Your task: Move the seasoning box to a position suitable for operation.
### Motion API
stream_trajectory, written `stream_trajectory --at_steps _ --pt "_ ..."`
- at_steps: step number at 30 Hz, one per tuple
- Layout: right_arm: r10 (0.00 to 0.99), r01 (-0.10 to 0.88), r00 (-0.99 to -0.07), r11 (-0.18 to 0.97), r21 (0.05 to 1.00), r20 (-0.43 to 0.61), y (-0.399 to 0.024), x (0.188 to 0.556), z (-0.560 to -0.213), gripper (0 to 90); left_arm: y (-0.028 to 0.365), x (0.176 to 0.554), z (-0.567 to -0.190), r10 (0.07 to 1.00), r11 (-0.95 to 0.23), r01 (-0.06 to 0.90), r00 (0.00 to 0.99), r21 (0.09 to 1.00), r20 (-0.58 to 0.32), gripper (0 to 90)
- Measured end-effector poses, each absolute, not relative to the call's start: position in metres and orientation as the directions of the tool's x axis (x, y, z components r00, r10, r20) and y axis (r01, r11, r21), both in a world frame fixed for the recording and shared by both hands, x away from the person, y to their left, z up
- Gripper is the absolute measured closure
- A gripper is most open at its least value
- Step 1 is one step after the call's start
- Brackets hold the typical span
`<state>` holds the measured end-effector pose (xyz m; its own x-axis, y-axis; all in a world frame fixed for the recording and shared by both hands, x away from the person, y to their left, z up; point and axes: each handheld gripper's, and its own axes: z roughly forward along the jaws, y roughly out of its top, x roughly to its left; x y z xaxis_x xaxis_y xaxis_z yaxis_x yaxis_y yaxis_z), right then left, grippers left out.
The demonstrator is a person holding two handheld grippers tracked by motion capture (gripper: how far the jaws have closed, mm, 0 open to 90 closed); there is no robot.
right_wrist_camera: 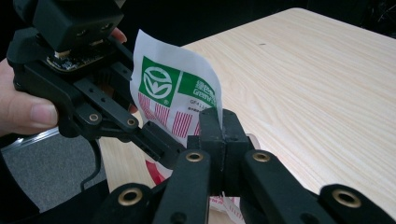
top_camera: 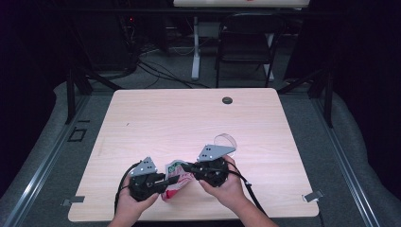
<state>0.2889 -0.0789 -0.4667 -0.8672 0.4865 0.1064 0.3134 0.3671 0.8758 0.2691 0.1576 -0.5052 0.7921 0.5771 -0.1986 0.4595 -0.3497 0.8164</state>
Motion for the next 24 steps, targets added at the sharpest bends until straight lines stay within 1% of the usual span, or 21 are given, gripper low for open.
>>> stream_trajectory --at_steps 8,16,18,20,24 --pt "0.474 0.278 -0.878 0.381 0.882 0.072 -0.067 0.291 -0.457 90.0 0.170 0.269 -0.501 0.600 -0.321 0.456 0.776 0.830 -0.194 80.2" --pt "0.478 0.264 -0.877 0.375 0.889 0.059 -0.061 0.295 -0.450 90.0 0.178 0.272 -0.500 0.618 -0.300 0.457 0.762 0.837 -0.195 75.2" --pt "0.475 0.259 -0.878 0.375 0.890 0.055 -0.061 0.296 -0.448 90.0 0.179 0.273 -0.502 0.616 -0.298 0.456 0.763 0.839 -0.196 71.6" --pt "0.475 0.255 -0.879 0.375 0.891 0.052 -0.062 0.296 -0.447 90.0 0.177 0.273 -0.504 0.611 -0.282 0.457 0.763 0.844 -0.210 63.1" --pt "0.479 0.257 -0.876 0.368 0.894 0.055 -0.064 0.296 -0.445 90.0 0.170 0.274 -0.511 0.600 -0.285 0.445 0.774 0.849 -0.204 52.2"
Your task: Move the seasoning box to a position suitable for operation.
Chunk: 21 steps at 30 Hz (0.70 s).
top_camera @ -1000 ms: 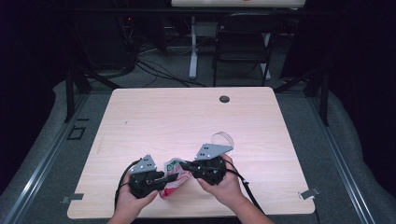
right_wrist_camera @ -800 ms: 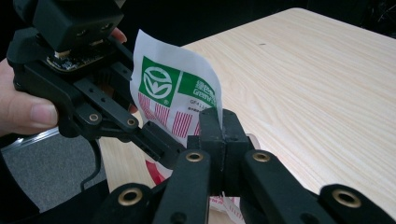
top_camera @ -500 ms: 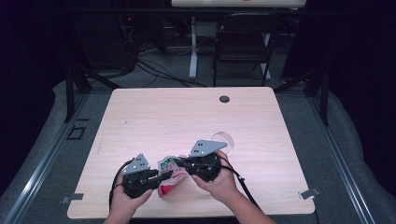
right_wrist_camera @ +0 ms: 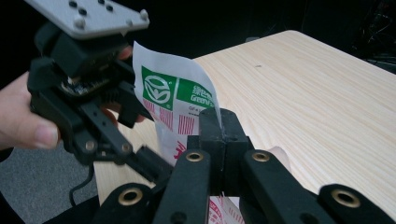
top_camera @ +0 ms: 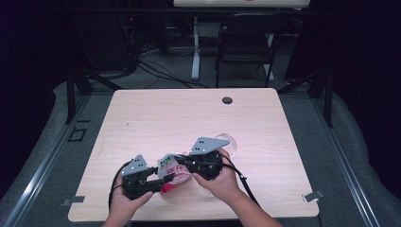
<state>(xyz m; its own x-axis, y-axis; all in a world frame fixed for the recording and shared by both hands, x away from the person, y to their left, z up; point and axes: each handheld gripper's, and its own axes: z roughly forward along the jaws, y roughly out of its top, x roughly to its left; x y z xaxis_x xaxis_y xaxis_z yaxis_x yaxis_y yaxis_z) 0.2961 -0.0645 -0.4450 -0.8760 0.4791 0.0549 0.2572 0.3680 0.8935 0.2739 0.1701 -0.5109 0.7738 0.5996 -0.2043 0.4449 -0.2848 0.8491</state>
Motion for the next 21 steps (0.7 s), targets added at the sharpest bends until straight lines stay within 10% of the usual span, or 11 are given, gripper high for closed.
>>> stream_trajectory --at_steps 21 --pt "0.468 0.245 -0.882 0.367 0.897 0.049 -0.071 0.288 -0.450 90.0 0.159 0.286 -0.551 0.620 -0.341 0.514 0.753 0.787 -0.223 35.4"
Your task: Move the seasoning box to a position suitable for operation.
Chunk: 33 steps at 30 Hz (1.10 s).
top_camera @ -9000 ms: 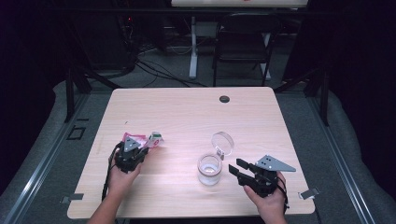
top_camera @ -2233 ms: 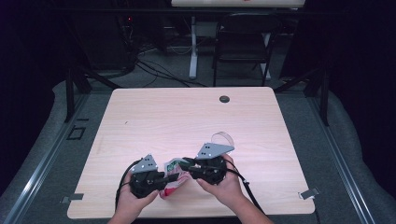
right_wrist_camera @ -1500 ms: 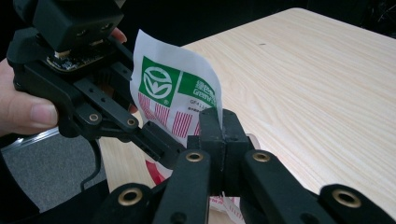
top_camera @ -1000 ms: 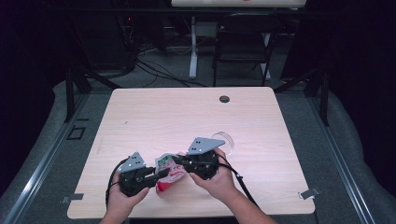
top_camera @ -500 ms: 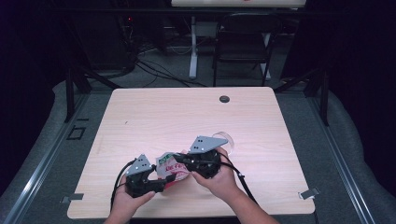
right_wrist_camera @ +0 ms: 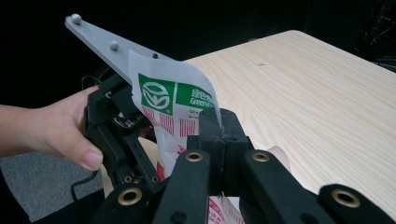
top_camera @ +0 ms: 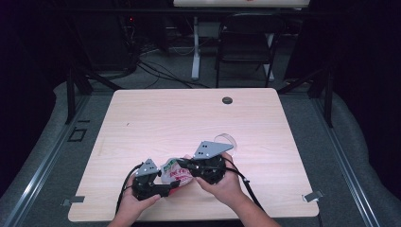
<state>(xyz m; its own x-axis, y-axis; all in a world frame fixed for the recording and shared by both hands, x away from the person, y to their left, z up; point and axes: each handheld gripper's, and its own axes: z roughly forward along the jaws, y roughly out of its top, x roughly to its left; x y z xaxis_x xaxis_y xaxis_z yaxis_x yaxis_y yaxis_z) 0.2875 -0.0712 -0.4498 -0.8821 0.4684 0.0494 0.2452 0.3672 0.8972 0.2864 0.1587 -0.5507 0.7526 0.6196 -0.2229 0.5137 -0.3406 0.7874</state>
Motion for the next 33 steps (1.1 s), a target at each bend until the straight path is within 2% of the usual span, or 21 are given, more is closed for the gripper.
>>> stream_trajectory --at_steps 6,15,28,33 --pt "0.464 0.243 -0.884 0.371 0.896 0.048 -0.072 0.285 -0.452 90.0 0.154 0.289 -0.559 0.623 -0.316 0.550 0.735 0.773 -0.268 32.8" --pt "0.464 0.251 -0.884 0.365 0.896 0.059 -0.075 0.283 -0.455 90.0 0.146 0.291 -0.568 0.633 -0.343 0.558 0.731 0.755 -0.253 28.5" --pt "0.465 0.254 -0.883 0.367 0.895 0.060 -0.078 0.280 -0.457 90.0 0.139 0.290 -0.579 0.639 -0.379 0.543 0.739 0.750 -0.212 26.8" --pt "0.465 0.253 -0.883 0.371 0.894 0.057 -0.078 0.280 -0.458 90.0 0.139 0.290 -0.583 0.641 -0.372 0.553 0.734 0.745 -0.225 26.2"
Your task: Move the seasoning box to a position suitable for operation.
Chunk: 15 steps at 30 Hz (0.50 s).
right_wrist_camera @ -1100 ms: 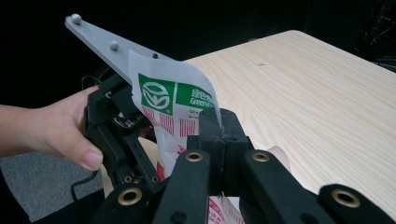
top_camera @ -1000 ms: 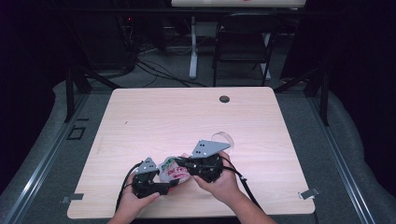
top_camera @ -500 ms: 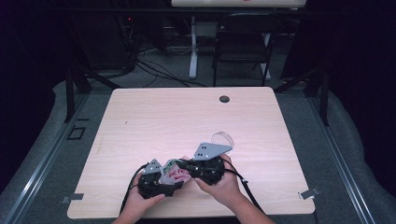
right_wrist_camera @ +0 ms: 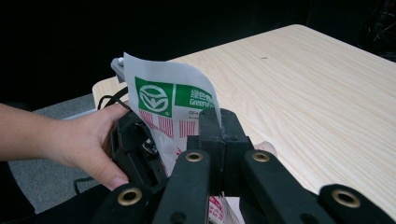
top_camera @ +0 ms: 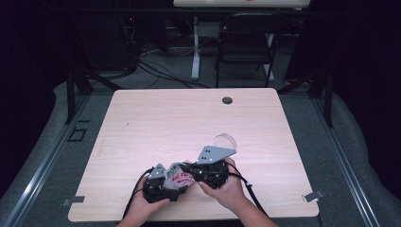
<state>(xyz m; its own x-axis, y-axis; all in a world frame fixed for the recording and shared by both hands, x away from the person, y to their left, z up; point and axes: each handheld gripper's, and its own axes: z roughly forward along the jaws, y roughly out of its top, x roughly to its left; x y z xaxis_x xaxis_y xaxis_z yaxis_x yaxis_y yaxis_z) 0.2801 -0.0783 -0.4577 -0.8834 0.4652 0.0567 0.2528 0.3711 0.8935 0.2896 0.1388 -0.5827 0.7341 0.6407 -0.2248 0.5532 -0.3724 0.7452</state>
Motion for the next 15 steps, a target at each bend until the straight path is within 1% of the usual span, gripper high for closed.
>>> stream_trajectory --at_steps 2,3,5,12,15 --pt "0.467 0.253 -0.883 0.372 0.893 0.056 -0.0785 0.2802 -0.4578 90.0 0.1398 0.2896 -0.5833 0.629 -0.388 0.550 0.745 0.740 -0.223 26.2" --pt "0.466 0.254 -0.883 0.372 0.893 0.057 -0.0786 0.2803 -0.4578 90.0 0.1392 0.2893 -0.5845 0.636 -0.388 0.540 0.743 0.747 -0.207 26.2" --pt "0.467 0.254 -0.882 0.372 0.893 0.057 -0.0784 0.2803 -0.4580 90.0 0.1394 0.2887 -0.5850 0.630 -0.396 0.545 0.747 0.739 -0.213 26.3" --pt "0.469 0.253 -0.882 0.369 0.894 0.056 -0.0777 0.2800 -0.4579 90.0 0.1407 0.2882 -0.5875 0.639 -0.418 0.528 0.749 0.739 -0.175 26.4" --pt "0.469 0.253 -0.881 0.368 0.895 0.056 -0.0774 0.2799 -0.4579 90.0 0.1398 0.2878 -0.5880 0.640 -0.412 0.533 0.747 0.739 -0.181 26.5"
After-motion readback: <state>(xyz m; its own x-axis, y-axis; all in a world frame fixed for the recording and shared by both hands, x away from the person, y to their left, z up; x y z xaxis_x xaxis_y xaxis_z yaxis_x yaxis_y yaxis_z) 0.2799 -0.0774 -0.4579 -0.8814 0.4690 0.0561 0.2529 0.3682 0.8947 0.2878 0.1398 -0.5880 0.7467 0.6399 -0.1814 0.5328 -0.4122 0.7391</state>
